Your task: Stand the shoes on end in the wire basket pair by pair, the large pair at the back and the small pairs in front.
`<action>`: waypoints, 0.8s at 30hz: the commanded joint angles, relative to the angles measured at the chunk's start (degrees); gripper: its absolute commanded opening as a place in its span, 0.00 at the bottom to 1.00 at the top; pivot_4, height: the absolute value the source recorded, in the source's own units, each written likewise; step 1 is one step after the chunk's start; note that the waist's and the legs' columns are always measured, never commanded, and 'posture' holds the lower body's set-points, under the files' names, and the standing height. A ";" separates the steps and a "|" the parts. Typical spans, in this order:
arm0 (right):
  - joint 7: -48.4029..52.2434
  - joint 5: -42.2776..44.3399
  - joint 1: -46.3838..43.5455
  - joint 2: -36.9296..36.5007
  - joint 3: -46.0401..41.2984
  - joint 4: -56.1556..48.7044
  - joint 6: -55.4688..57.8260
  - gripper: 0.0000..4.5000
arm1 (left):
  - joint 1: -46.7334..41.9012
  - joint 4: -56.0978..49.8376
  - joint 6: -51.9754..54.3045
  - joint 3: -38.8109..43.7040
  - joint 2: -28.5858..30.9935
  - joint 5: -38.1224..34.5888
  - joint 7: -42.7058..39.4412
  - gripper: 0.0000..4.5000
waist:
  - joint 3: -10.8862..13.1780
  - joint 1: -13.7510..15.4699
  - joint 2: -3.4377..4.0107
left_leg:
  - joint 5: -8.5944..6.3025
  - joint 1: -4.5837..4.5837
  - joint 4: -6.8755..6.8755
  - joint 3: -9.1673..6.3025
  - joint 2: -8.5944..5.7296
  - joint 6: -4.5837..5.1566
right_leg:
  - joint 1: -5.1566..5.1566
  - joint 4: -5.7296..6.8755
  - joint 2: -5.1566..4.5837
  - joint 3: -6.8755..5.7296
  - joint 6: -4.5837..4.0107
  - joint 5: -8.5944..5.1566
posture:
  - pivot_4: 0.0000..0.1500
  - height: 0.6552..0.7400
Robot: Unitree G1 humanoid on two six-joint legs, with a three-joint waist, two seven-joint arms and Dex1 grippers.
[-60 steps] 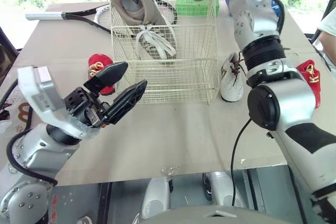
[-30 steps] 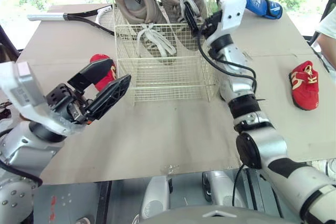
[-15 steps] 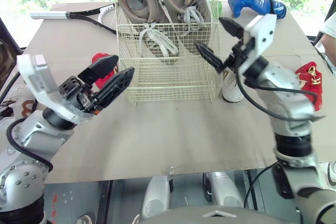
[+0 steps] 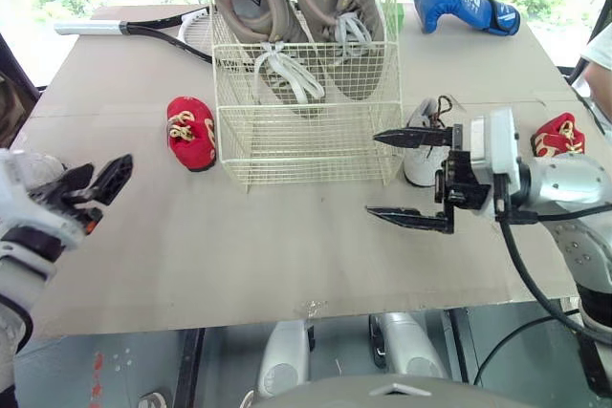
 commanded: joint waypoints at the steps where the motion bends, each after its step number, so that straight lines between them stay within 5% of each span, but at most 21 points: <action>1: 0.60 1.19 -0.02 -0.09 -0.22 -1.29 -1.01 0.99 | 4.62 1.93 -0.67 6.04 0.55 2.82 -5.45 0.90 | 0.01 -0.12 -0.01 | 0.00 0.00 0.00 0.00 0.00 0.00 | -0.01 0.00 0.00 0.00 0.00 0.00 | 1.00 1.00; 9: 1.32 1.45 0.36 1.29 1.34 -0.66 -1.70 0.99 | 4.82 9.55 -0.58 10.56 1.26 9.01 -4.02 0.90 | -0.13 1.22 -0.23 | 0.00 0.02 0.02 -0.04 0.01 0.00 | 0.01 0.04 -0.01 -0.05 -0.23 -0.13 | 1.00 1.00; 16: 2.56 2.16 -0.12 1.79 1.50 0.20 -2.84 0.99 | 7.09 25.18 -5.74 15.36 8.03 17.38 -16.07 0.90 | -0.15 1.37 -0.27 | 0.00 0.03 0.00 0.06 0.02 0.00 | -0.03 0.02 -0.02 -0.04 -0.25 -0.14 | 1.00 1.00; 24: 1.62 0.88 0.28 1.67 0.86 0.67 -3.75 0.99 | -7.39 39.37 -8.09 0.86 13.68 25.86 -20.46 0.90 | -0.31 1.50 -0.53 | 0.01 0.05 0.05 -0.02 0.02 -0.01 | 0.02 0.07 -0.03 -0.14 -0.25 -0.14 | 1.00 1.00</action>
